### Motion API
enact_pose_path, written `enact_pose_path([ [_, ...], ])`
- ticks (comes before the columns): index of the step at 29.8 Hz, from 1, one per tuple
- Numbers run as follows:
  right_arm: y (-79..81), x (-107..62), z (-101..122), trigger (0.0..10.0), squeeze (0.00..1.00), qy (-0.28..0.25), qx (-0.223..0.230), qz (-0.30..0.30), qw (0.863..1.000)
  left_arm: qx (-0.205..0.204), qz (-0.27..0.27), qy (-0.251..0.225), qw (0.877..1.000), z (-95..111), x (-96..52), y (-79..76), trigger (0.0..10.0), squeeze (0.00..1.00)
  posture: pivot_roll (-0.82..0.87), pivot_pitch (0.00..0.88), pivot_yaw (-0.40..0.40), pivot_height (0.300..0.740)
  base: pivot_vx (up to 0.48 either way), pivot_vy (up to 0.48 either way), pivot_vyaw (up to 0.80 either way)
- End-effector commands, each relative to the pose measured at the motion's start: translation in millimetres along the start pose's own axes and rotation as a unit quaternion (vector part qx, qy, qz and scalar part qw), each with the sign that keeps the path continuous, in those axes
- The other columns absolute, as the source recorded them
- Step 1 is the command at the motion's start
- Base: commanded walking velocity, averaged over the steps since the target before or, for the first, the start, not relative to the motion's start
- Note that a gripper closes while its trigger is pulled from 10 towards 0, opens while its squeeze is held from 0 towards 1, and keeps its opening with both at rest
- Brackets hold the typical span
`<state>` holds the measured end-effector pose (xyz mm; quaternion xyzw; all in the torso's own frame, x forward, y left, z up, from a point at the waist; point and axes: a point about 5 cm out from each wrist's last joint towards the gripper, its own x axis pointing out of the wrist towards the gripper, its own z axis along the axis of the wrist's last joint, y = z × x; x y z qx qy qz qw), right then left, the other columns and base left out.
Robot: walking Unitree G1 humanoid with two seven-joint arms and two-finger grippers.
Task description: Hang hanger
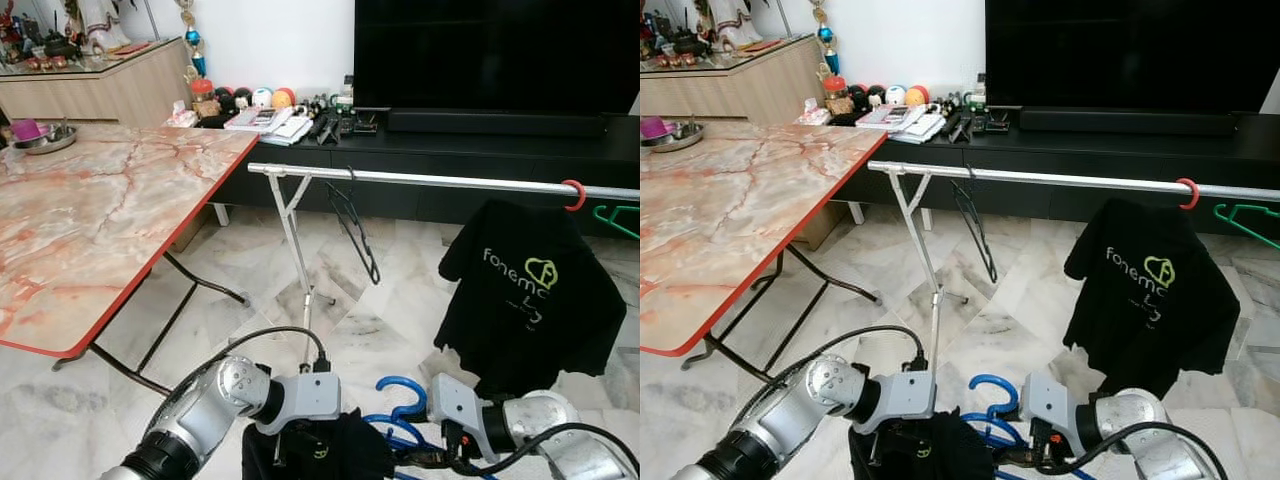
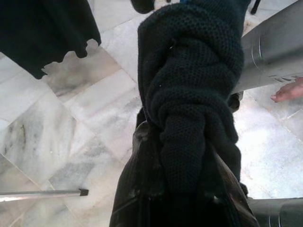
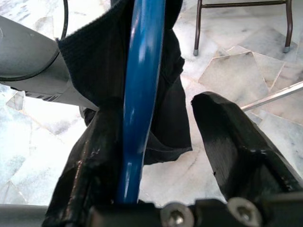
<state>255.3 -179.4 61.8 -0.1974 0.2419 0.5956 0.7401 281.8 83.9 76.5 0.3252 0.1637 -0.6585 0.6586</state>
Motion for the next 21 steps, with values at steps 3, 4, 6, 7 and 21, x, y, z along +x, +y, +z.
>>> enact_pose_path([
  [3, 0.1, 2.4, -6.6, 0.0, 0.0, 0.013, 0.013, -0.017, 1.0, 0.014, 0.026, -0.017, 0.999, 10.4, -5.9, 10.8, 0.0, 0.0, 0.01, 0.062, 0.041, 0.74, 0.0, 0.0, 0.0],
  [4, -0.1, 2.5, -6.8, 0.0, 0.0, 0.013, 0.013, -0.019, 1.0, 0.014, 0.029, -0.017, 0.999, 10.5, -6.2, 11.4, 0.0, 0.0, 0.01, 0.062, 0.041, 0.74, 0.0, 0.0, 0.0],
  [6, -1.4, 2.6, -7.7, 0.0, 0.0, 0.014, 0.014, -0.029, 0.999, 0.013, 0.034, -0.017, 0.999, 10.5, -6.9, 12.4, 0.0, 0.0, 0.01, 0.062, 0.043, 0.74, 0.0, 0.0, 0.0],
  [7, -2.2, 2.4, -7.9, 0.0, 0.0, 0.012, 0.015, -0.034, 0.999, 0.012, 0.037, -0.017, 0.999, 10.3, -7.3, 12.9, 0.0, 0.0, 0.01, 0.061, 0.043, 0.74, 0.0, 0.0, 0.0],
  [21, -9.7, -7.5, -10.5, 0.0, 0.0, 0.001, 0.031, -0.066, 0.997, 0.003, 0.047, -0.013, 0.999, 3.8, -10.8, 11.2, 0.0, 0.0, 0.01, 0.048, 0.044, 0.74, 0.0, 0.0, 0.0],
])
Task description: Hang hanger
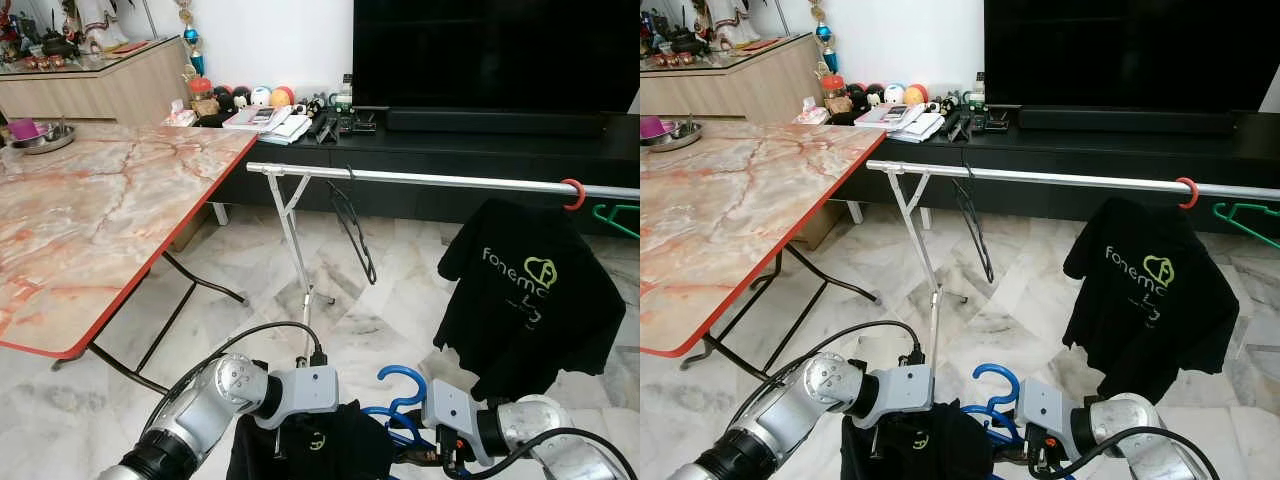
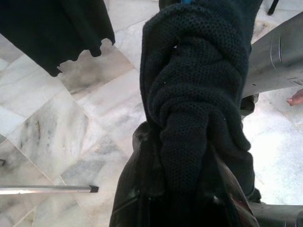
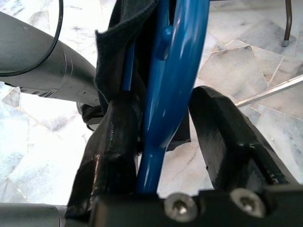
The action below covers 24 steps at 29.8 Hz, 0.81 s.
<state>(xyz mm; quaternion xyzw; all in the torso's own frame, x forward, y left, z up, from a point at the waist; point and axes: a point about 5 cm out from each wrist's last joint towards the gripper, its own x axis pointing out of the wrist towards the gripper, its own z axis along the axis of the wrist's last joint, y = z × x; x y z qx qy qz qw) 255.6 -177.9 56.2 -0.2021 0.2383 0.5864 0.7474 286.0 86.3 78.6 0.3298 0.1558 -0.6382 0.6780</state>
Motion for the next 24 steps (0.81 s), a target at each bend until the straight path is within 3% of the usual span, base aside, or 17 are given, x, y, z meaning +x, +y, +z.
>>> enact_pose_path([
  [1, -9.7, -11.8, -7.0, 0.0, 0.0, 0.001, 0.034, -0.051, 0.998, 0.004, 0.017, -0.015, 1.0, 4.8, -7.3, 7.3, 0.0, 0.0, 0.01, 0.047, 0.044, 0.74, 0.0, 0.0, 0.0],
  [3, -9.2, -11.8, -7.2, 0.0, 0.0, 0.001, 0.034, -0.049, 0.998, 0.004, 0.017, -0.016, 1.0, 4.9, -7.0, 7.3, 0.0, 0.0, 0.01, 0.045, 0.043, 0.74, 0.0, 0.0, 0.0],
  [4, -8.9, -11.6, -7.5, 10.0, 0.0, 0.002, 0.035, -0.048, 0.998, 0.005, 0.018, -0.015, 1.0, 5.0, -6.7, 7.3, 0.0, 0.0, 0.01, 0.044, 0.043, 0.74, 0.0, 0.0, 0.0],
  [6, -8.1, -11.1, -7.5, 10.0, 0.0, -0.001, 0.038, -0.043, 0.998, 0.005, 0.017, -0.016, 1.0, 5.2, -6.2, 7.1, 0.0, 0.0, 0.01, 0.044, 0.043, 0.74, 0.0, 0.0, 0.0],
  [7, -7.8, -11.0, -7.5, 10.0, 1.0, -0.003, 0.04, -0.041, 0.998, 0.005, 0.017, -0.016, 1.0, 5.4, -5.9, 7.0, 0.0, 0.0, 0.01, 0.043, 0.042, 0.74, 0.0, 0.0, 0.0],
  [11, -5.8, -10.5, -3.1, 10.0, 1.0, -0.022, 0.048, -0.029, 0.998, 0.005, 0.018, -0.017, 1.0, 5.5, -5.7, 6.7, 0.0, 0.0, 0.01, 0.045, 0.04, 0.74, 0.0, 0.0, 0.0],
  [21, -8.5, -14.9, -4.8, 10.0, 1.0, -0.013, 0.066, -0.031, 0.997, 0.008, 0.01, -0.01, 1.0, 3.3, -7.5, 5.5, 0.0, 0.0, 0.01, 0.054, 0.038, 0.74, 0.0, 0.0, 0.0],
  [22, -9.6, -15.6, -4.4, 10.0, 0.55, -0.013, 0.067, -0.035, 0.997, 0.011, 0.008, -0.003, 1.0, 1.8, -7.7, 4.8, 0.0, 0.0, 0.01, 0.056, 0.038, 0.74, 0.0, 0.0, 0.0],
  [24, -10.4, -16.1, -4.0, 10.0, 0.55, -0.013, 0.068, -0.037, 0.997, 0.014, 0.006, 0.002, 1.0, 0.7, -7.9, 4.3, 0.0, 0.0, 0.01, 0.056, 0.038, 0.74, 0.0, 0.0, 0.0],
])
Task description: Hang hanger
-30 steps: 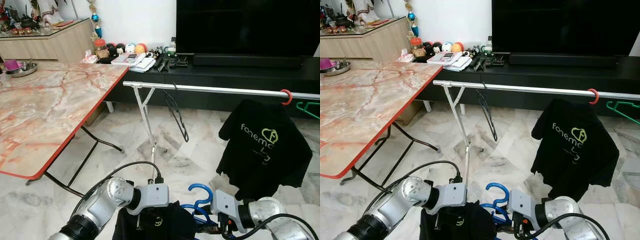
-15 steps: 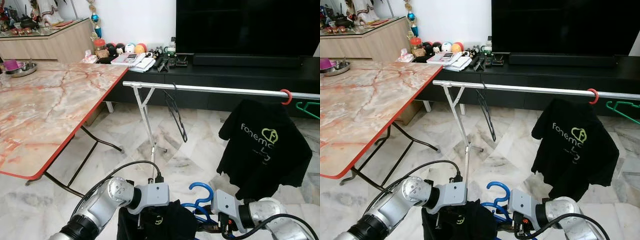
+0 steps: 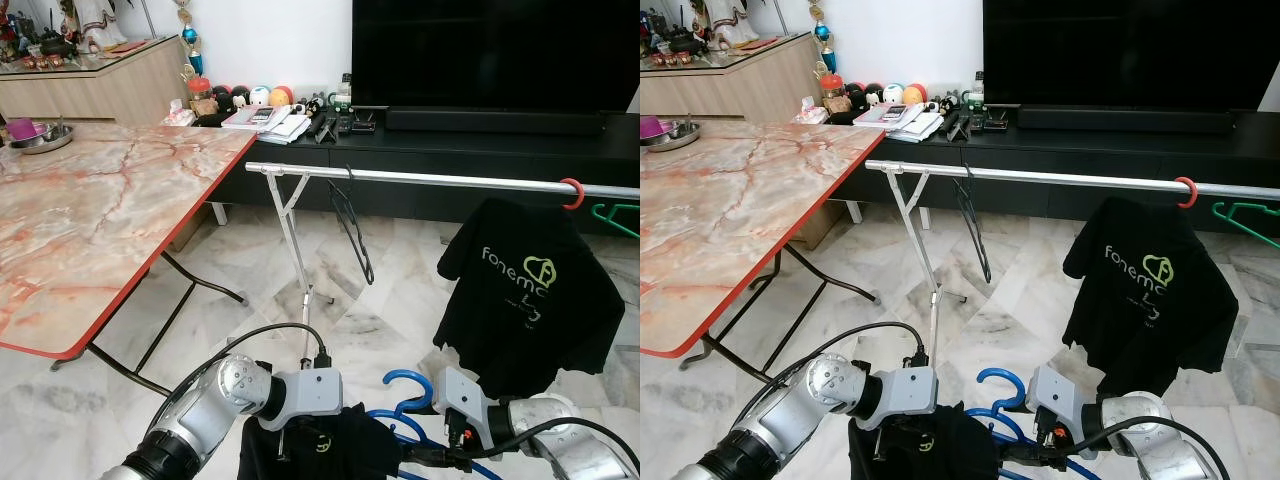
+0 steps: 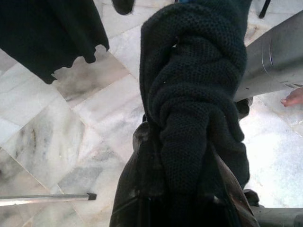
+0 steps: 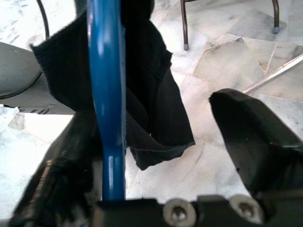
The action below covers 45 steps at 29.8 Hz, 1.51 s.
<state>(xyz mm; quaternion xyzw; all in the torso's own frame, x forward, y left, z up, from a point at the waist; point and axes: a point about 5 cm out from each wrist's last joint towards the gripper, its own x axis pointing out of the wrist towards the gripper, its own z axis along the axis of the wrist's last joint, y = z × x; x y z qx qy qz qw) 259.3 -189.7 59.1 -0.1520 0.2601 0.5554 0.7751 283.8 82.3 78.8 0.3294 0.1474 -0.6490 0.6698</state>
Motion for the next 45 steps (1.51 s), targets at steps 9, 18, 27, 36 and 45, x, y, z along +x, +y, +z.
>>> enact_pose_path([
  [9, -13.6, -11.6, 2.8, 10.0, 0.0, 0.011, -0.008, -0.045, 0.999, 0.039, -0.014, 0.084, 0.996, -20.8, -11.9, -2.2, 0.0, 0.0, 0.0, 0.06, 0.035, 0.74, 0.0, 0.0, 0.0],
  [18, -16.0, -8.2, 2.7, 10.0, 0.0, 0.031, -0.038, -0.052, 0.997, 0.051, -0.037, 0.09, 0.994, -24.3, -13.9, -8.6, 0.0, 0.0, 0.01, 0.062, 0.034, 0.74, 0.0, 0.0, 0.0],
  [27, -10.5, -1.8, 7.7, 10.0, 0.0, 0.025, -0.084, -0.03, 0.996, 0.068, -0.053, 0.098, 0.991, -27.0, -13.9, -12.2, 0.0, 0.0, 0.01, 0.066, 0.033, 0.74, 0.0, 0.0, 0.0],
  [36, -8.7, -0.2, 4.0, 10.0, 0.0, 0.033, -0.072, -0.022, 0.997, 0.063, -0.037, 0.098, 0.992, -27.1, -10.9, -10.5, 0.0, 0.0, 0.01, 0.069, 0.032, 0.74, 0.0, 0.0, 0.0],
  [45, 1.7, 11.1, 5.0, 10.0, 0.0, 0.005, -0.041, 0.0, 0.999, 0.069, -0.008, 0.095, 0.993, -24.8, -8.4, -3.5, 0.0, 0.0, 0.01, 0.069, 0.034, 0.74, 0.0, 0.0, 0.0],
])
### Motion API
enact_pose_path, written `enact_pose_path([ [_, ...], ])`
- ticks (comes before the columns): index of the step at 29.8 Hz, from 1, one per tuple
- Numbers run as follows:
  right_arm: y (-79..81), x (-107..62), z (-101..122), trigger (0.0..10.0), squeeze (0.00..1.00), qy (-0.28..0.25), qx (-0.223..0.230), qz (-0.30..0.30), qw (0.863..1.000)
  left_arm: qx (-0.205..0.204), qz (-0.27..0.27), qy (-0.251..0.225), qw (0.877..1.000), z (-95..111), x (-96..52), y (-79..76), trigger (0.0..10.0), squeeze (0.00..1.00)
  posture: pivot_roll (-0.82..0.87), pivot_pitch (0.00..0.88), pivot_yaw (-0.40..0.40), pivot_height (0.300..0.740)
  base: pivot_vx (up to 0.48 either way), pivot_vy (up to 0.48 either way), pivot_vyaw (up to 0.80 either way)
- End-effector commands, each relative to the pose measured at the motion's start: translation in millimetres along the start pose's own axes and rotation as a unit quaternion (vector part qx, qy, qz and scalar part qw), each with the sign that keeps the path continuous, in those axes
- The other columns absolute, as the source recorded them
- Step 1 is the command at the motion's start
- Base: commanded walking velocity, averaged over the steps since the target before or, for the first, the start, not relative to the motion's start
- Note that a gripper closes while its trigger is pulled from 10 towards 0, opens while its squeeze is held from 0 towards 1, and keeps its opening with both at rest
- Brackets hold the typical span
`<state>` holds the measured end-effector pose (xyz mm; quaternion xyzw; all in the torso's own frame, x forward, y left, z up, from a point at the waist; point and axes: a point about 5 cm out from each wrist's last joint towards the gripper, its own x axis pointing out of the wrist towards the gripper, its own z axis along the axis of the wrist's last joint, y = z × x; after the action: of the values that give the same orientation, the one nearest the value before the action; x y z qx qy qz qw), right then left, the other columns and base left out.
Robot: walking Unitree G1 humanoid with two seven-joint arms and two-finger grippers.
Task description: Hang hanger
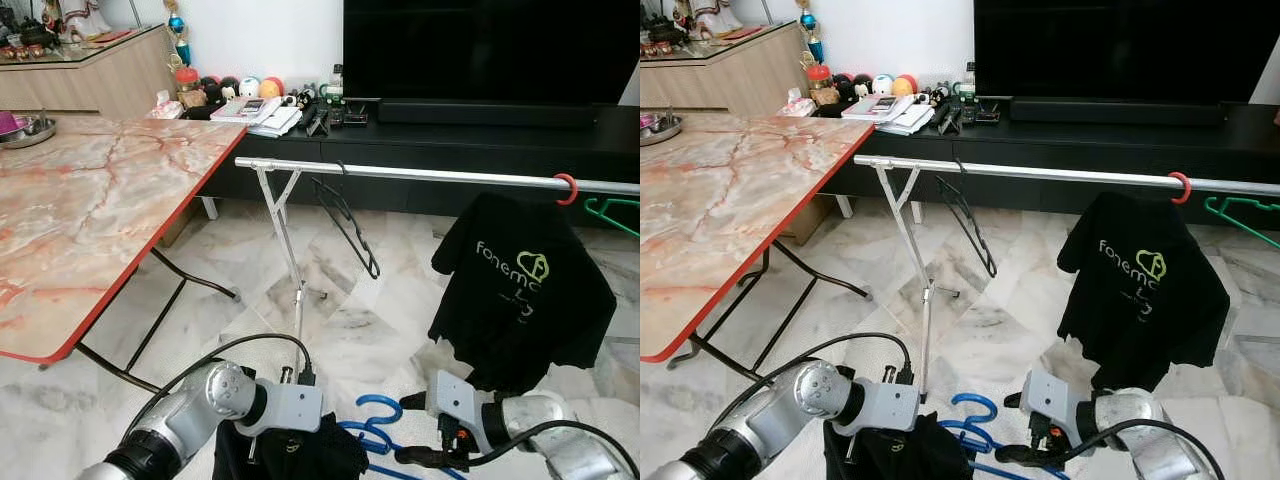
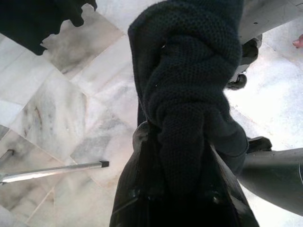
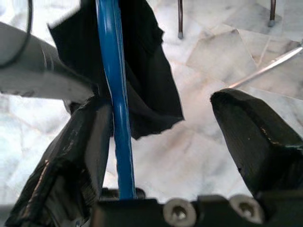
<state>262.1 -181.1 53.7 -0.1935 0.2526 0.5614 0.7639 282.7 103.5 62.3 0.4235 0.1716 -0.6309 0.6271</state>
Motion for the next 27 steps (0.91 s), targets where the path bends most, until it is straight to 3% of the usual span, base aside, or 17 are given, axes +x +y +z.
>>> enact_pose_path([
  [1, 2.2, 1.3, 3.7, 10.0, 0.0, -0.013, -0.001, 0.002, 1.0, 0.01, 0.004, 0.005, 1.0, 0.0, -2.4, 3.2, 0.0, 0.0, 0.01, 0.069, 0.034, 0.74, 0.0, 0.0, 0.0],
  [20, 16.4, 18.5, -1.3, 10.0, 0.0, -0.023, 0.013, 0.023, 0.999, 0.007, 0.026, -0.016, 1.0, 6.9, 0.3, 9.6, 0.0, 0.0, 0.01, 0.068, 0.034, 0.74, 0.0, 0.0, 0.0],
  [21, 16.0, 18.2, -2.7, 9.4, 0.0, -0.019, 0.013, 0.021, 1.0, 0.007, 0.026, -0.016, 1.0, 6.8, 0.2, 9.6, 0.0, 0.0, 0.01, 0.068, 0.034, 0.74, 0.0, 0.0, 0.0],
  [22, 15.2, 17.4, -6.1, 5.3, 0.0, -0.008, 0.011, 0.017, 1.0, 0.007, 0.026, -0.015, 1.0, 6.5, 0.1, 9.6, 0.0, 0.0, 0.01, 0.068, 0.034, 0.74, 0.0, 0.0, 0.0],
  [23, 14.7, 17.1, -7.6, 0.0, 0.0, -0.003, 0.01, 0.015, 1.0, 0.007, 0.026, -0.015, 1.0, 6.4, 0.0, 9.6, 0.0, 0.0, 0.01, 0.069, 0.034, 0.74, 0.0, 0.0, 0.0],
  [27, 13.7, 16.7, -9.2, 0.0, 0.0, 0.005, 0.011, 0.01, 1.0, 0.006, 0.027, -0.015, 1.0, 6.5, 0.1, 10.0, 0.0, 0.0, 0.01, 0.069, 0.033, 0.74, 0.0, 0.0, 0.0],
])
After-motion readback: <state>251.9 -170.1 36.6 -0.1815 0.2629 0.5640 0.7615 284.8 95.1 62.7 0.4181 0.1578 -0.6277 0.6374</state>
